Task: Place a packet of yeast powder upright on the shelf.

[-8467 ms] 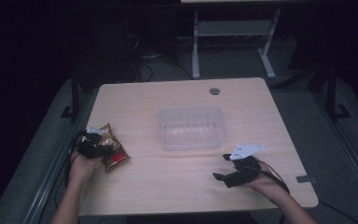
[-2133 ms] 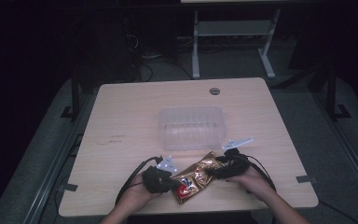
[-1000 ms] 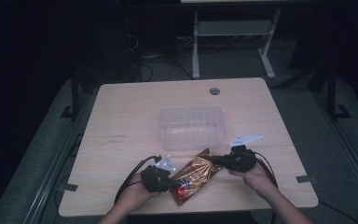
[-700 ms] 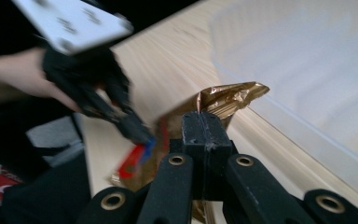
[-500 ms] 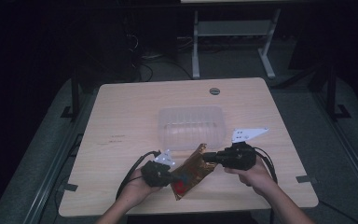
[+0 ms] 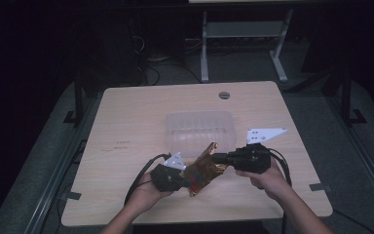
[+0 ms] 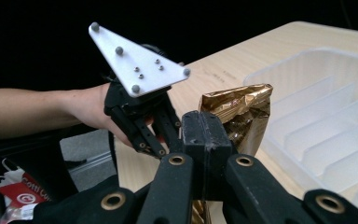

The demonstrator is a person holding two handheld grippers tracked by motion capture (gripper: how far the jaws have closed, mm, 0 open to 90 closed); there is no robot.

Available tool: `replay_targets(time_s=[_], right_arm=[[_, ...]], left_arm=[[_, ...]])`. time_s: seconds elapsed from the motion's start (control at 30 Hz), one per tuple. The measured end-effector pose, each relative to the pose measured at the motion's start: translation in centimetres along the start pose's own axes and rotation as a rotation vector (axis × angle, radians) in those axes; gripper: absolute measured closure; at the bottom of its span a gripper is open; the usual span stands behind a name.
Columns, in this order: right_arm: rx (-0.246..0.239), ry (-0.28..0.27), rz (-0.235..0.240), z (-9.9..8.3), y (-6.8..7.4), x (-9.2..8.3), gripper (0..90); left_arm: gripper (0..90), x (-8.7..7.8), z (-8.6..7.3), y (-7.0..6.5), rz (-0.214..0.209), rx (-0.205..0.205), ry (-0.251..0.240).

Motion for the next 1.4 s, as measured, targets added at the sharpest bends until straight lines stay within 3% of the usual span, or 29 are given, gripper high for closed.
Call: replay_targets(time_s=[0.1,0.47,0.63,1.07,1.4], right_arm=[[-0.007,-0.018,-0.009,0.7,0.0,-0.6,90.0],[-0.043,-0.087,-0.040,3.6,-0.1,-2.9,90.0],[-0.056,-0.115,-0.076,5.1,-0.5,-3.8,90.0],[-0.050,-0.182,-0.202,8.1,-4.2,-6.1,90.0],[-0.028,-0.193,-0.284,7.8,-6.8,-7.2,90.0]], left_arm=[[89.9,-0.5,-0.3,0.2,0.002,0.008,-0.002],[89.8,-1.4,-1.6,0.8,-0.005,-0.021,0.012],[89.8,-1.5,-1.7,1.0,-0.002,-0.034,0.008],[89.8,-1.3,-2.0,1.3,-0.010,-0.024,0.020],[89.8,-1.3,-2.1,1.6,-0.009,-0.031,0.020]])
Point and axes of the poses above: each handheld gripper's, and its own axes: x roughly forward along the jaws, z roughly out of its top, y roughly to its left, the point moved 8 cm from there along x, roughly forward along the jaws, and after that the axes turned 12 degrees about z, right-handed, at the moved point
